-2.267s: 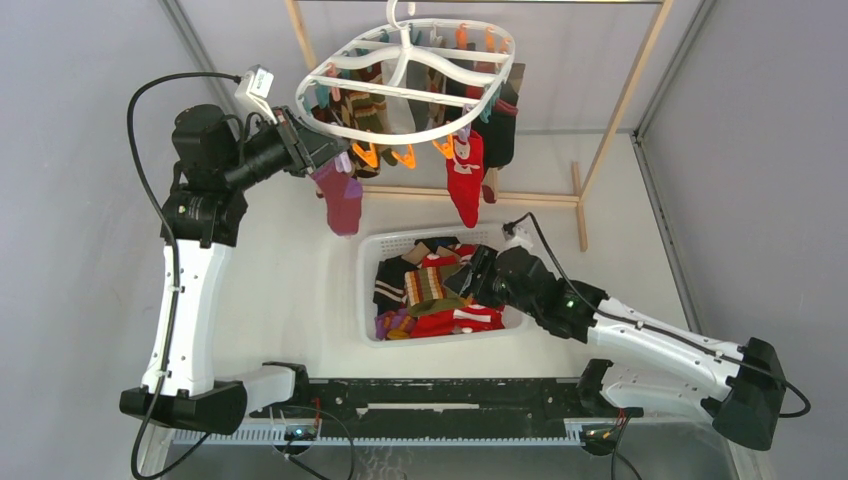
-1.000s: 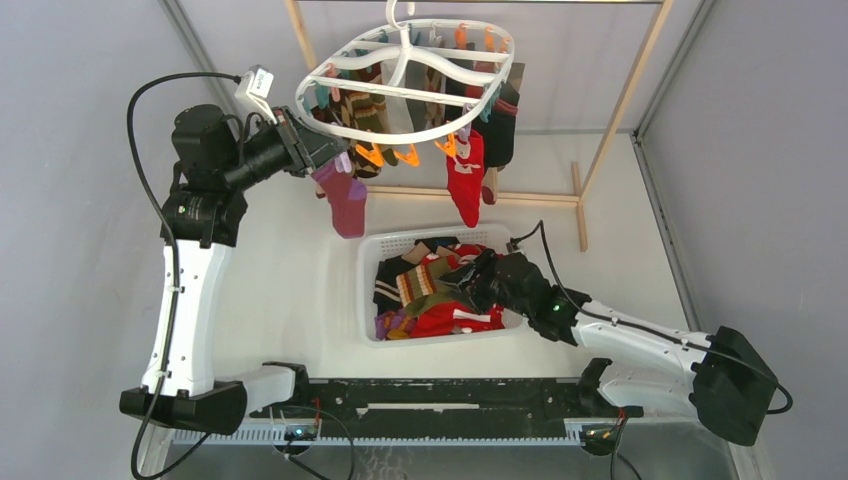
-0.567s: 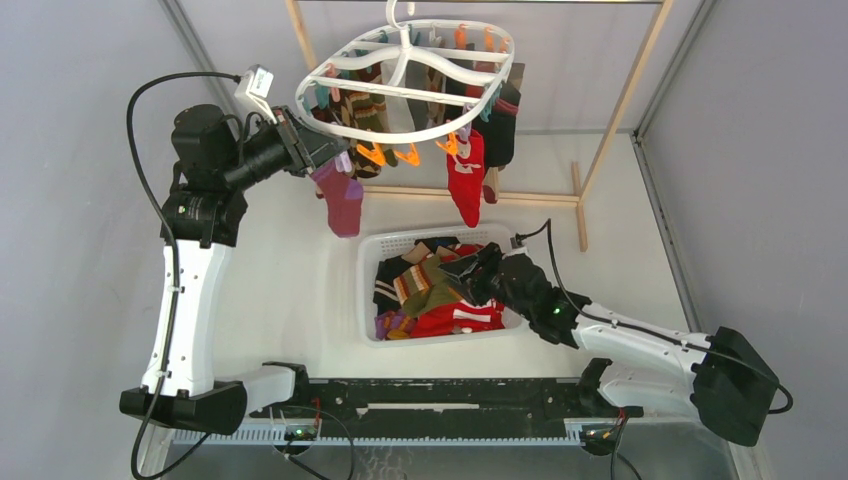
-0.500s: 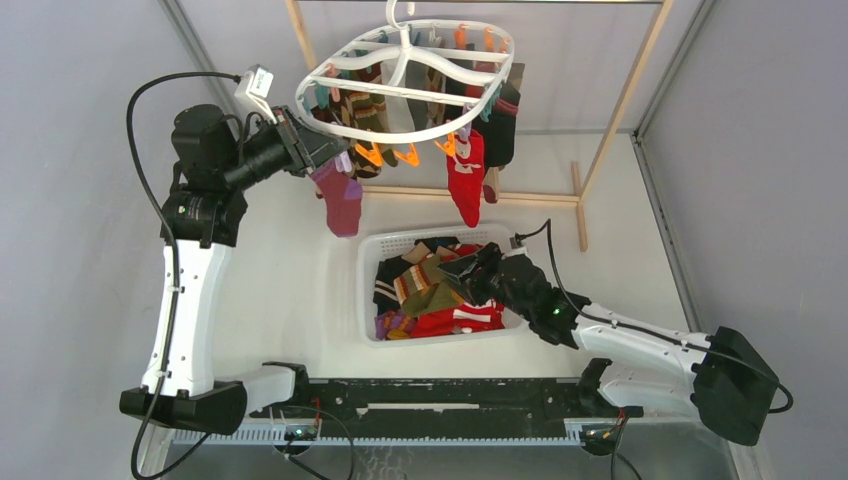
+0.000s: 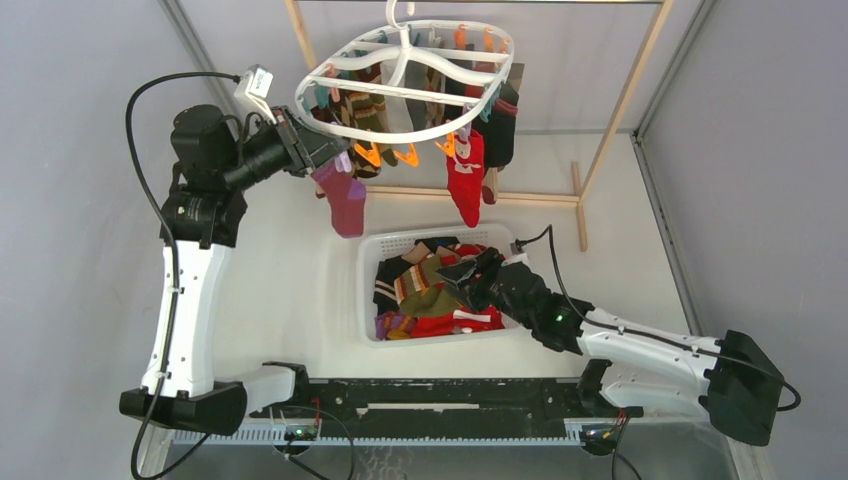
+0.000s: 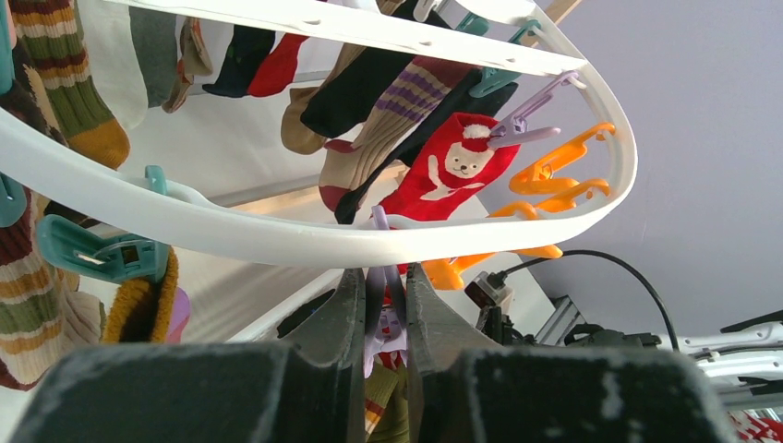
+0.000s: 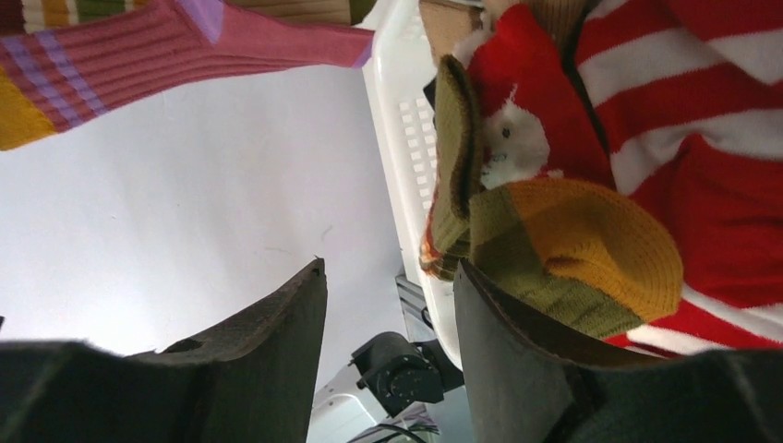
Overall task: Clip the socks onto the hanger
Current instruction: Pick up the sock from the bin.
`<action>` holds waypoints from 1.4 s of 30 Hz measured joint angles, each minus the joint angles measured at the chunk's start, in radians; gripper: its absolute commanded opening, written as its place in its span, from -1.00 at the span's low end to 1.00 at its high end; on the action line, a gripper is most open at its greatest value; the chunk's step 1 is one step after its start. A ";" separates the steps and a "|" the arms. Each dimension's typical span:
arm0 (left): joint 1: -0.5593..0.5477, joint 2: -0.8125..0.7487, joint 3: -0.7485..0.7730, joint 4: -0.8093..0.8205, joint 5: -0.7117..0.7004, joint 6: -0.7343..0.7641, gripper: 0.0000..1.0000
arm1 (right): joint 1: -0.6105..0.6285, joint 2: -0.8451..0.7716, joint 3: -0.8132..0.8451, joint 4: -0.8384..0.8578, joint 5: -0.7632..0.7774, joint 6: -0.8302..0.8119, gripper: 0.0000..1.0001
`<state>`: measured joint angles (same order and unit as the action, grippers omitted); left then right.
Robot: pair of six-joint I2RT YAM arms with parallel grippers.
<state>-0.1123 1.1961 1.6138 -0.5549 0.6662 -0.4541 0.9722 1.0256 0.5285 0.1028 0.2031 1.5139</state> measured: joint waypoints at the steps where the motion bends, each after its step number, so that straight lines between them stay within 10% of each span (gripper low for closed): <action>1: 0.000 -0.001 0.000 0.000 0.000 0.000 -0.85 | 0.008 -0.002 0.002 -0.012 0.007 0.000 0.19; 42: 0.000 -0.019 0.000 0.007 0.010 0.001 -0.84 | -0.002 0.195 0.188 -0.219 0.042 -0.023 0.11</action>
<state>-0.1123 1.1767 1.6138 -0.5476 0.6762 -0.4530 0.9699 1.2201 0.7166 -0.1165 0.2447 1.4910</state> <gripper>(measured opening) 0.167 0.546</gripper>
